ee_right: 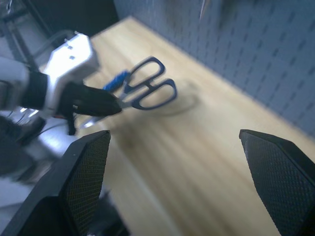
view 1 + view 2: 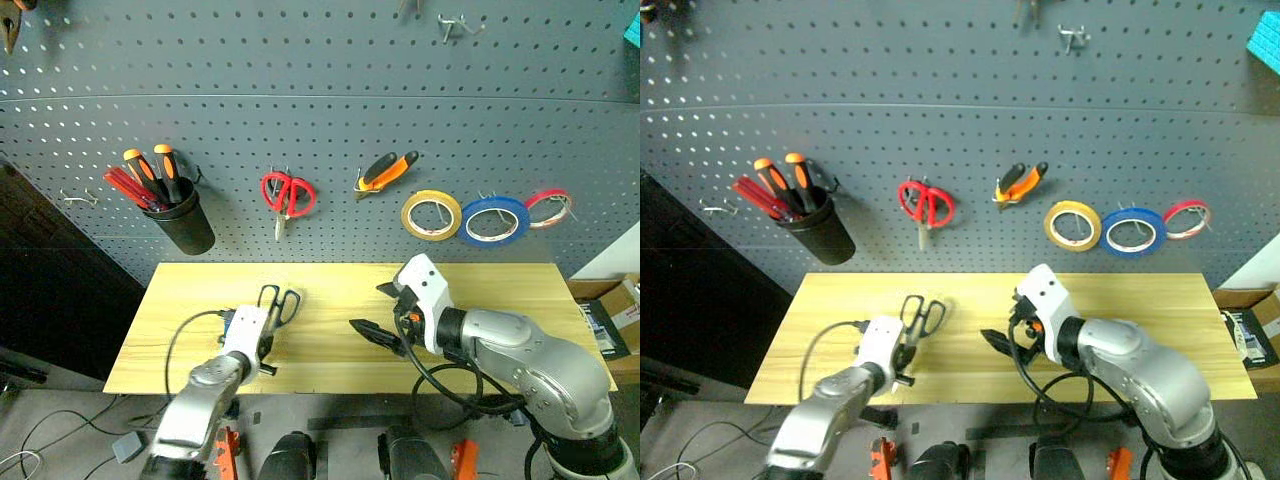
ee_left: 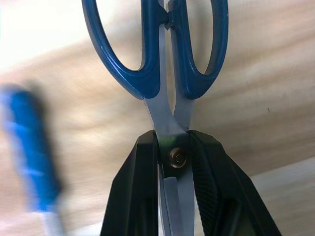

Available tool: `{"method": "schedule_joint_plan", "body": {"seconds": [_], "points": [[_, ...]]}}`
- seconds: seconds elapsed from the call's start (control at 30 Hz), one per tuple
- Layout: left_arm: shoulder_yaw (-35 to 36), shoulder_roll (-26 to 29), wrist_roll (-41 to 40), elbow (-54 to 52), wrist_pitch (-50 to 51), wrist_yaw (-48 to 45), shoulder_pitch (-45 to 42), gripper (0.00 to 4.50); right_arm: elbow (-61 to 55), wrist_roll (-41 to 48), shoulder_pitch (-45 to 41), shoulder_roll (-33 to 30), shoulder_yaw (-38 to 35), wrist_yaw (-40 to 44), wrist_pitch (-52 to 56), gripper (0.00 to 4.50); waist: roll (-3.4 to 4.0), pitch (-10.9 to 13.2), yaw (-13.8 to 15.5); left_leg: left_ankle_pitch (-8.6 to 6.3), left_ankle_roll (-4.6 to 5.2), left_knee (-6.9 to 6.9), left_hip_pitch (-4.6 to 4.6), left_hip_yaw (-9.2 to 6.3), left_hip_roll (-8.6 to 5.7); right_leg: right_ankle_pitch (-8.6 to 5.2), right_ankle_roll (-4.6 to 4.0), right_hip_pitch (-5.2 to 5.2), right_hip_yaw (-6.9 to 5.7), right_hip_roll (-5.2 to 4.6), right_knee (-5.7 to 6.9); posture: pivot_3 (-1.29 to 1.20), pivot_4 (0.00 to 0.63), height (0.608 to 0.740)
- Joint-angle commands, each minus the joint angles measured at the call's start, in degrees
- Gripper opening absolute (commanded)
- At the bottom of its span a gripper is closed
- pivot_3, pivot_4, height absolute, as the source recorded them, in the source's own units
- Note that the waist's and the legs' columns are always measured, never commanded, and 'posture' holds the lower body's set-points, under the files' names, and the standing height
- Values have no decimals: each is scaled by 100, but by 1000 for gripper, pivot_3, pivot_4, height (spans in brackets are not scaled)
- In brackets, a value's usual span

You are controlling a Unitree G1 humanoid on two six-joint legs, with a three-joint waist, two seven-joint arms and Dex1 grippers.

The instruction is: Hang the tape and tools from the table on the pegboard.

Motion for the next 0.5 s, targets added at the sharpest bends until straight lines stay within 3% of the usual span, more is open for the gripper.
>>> {"method": "schedule_joint_plan", "body": {"seconds": [0.03, 0.23, 0.5], "points": [[109, 376, 170, -722, -1764, -474, 263, 632, -318, -212, 168, -101, -92, 159, -983, 4500, 0, 0, 19, 0, 0, 0, -1, -2, 1, 0, 0, 1, -3, -2, -4, -99, 165, 740], [478, 567, 157, -897, -3344, -678, 350, 631, -160, -147, 342, -177, -172, 357, -1538, 4500, 0, 0, 42, -2, 2, -3, -5, 2, 4, 0, 0, 3, -4, -4, -17, -90, 160, 740], [657, 317, 120, -285, -3247, -428, -720, 631, 183, -198, 144, -161, -255, 280, -1689, 4500, 0, 0, 38, 0, 4, 2, -4, 2, -3, 0, 1, 6, -10, 14, -5, -88, 157, 740]]}}
